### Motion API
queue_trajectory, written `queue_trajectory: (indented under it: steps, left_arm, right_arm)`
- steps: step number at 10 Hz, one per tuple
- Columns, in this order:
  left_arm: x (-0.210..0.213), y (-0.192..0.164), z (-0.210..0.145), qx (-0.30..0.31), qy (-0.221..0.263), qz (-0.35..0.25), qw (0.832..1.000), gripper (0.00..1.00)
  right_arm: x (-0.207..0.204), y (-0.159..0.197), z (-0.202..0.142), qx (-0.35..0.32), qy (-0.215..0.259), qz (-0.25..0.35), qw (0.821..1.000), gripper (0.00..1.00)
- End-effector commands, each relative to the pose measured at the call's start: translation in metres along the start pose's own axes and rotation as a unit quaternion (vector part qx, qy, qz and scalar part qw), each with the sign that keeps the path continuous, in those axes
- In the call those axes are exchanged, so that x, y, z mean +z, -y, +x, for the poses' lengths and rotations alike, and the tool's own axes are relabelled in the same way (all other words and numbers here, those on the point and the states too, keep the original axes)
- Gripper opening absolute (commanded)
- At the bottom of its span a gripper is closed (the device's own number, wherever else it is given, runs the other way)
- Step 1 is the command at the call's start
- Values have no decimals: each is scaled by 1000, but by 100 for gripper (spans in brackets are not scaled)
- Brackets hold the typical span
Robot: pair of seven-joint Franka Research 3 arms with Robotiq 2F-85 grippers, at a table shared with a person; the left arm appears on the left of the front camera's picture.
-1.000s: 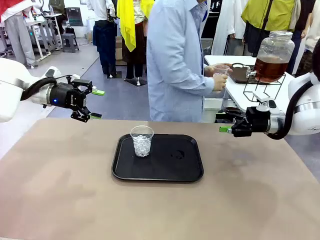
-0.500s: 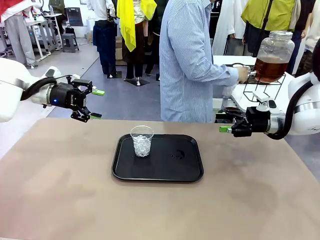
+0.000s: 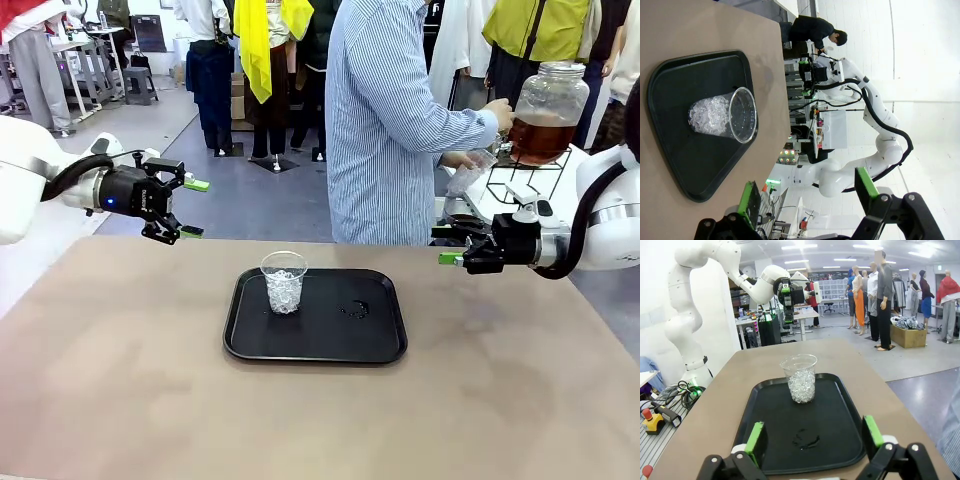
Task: Pour the drink into the iced cup.
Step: Pick up the iced cup indicated by the human and present it to them.
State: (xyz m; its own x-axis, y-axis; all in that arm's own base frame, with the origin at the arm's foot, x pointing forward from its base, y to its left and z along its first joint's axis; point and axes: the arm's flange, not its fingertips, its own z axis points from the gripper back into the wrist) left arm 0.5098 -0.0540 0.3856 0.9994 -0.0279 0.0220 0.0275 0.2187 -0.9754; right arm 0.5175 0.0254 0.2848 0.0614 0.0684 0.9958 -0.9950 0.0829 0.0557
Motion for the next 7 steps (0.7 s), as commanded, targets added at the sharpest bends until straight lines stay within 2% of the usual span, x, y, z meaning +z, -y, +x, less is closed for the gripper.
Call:
queue_trajectory:
  steps: [1,7]
  left_arm:
    - [0,1,-5,-8,4,1,1000,100]
    - [0,1,-5,-8,4,1,1000,100]
  right_arm:
    - [-2,1,4,-1,-1,3,1000,100]
    - [-2,1,4,-1,-1,3,1000,100]
